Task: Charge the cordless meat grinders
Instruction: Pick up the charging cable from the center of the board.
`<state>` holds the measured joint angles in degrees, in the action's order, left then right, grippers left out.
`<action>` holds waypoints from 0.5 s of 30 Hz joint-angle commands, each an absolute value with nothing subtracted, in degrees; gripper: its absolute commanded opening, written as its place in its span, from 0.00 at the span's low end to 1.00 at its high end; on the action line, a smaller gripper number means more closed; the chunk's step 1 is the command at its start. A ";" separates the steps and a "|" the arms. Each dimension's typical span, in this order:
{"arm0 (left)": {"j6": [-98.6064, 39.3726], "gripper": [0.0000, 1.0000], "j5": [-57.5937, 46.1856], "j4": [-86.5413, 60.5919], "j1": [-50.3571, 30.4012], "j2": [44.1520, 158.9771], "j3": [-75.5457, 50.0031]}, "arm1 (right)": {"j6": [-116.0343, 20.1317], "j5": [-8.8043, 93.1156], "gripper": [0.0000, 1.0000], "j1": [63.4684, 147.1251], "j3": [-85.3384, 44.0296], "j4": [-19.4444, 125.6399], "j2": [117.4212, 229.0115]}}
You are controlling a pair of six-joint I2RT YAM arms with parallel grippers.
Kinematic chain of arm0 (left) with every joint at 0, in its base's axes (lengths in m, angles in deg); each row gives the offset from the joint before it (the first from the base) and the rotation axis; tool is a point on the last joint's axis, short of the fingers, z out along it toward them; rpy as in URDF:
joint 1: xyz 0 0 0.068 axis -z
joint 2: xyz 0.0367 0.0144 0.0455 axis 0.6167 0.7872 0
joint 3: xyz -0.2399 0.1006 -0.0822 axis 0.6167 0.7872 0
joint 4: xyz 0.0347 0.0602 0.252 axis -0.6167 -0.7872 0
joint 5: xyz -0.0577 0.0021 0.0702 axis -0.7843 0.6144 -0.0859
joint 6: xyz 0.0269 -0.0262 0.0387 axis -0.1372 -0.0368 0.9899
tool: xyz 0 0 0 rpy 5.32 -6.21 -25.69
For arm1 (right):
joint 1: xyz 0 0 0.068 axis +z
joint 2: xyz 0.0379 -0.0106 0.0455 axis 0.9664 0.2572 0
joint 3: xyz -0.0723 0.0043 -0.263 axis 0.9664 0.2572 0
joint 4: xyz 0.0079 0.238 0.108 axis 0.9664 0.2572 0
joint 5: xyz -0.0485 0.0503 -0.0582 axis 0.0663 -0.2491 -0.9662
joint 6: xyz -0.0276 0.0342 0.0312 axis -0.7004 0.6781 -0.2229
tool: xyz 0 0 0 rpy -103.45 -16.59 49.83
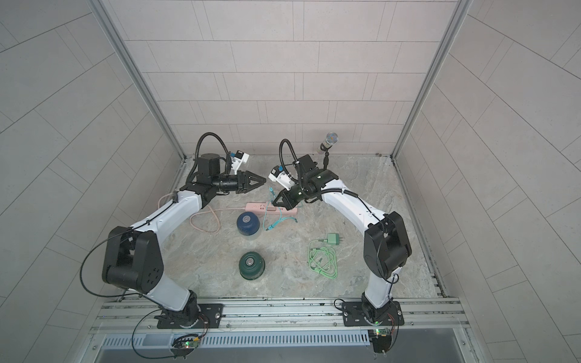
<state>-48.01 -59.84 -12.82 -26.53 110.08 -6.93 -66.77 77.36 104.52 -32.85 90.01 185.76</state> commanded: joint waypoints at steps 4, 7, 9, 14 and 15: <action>-47.40 0.38 -67.24 -4.56 -26.26 112.17 -5.50 | -69.86 80.03 0.03 105.19 -34.43 93.06 186.59; -47.09 0.36 -67.09 -4.78 -26.20 112.91 -4.94 | -69.84 80.42 0.03 105.24 -34.77 93.26 186.96; -47.38 0.36 -67.36 -4.01 -25.96 112.93 -4.41 | -69.71 80.43 0.03 105.33 -34.87 93.22 187.17; -47.47 0.34 -67.53 -3.89 -25.55 112.72 -3.43 | -69.66 79.90 0.03 105.33 -35.25 93.17 187.42; -47.38 0.34 -67.51 -3.80 -25.39 112.79 -3.15 | -69.80 79.98 0.03 105.37 -35.50 93.36 187.66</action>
<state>-47.93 -65.90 -6.11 -26.00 112.44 -4.27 -67.60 78.91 104.98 -33.74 92.09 187.05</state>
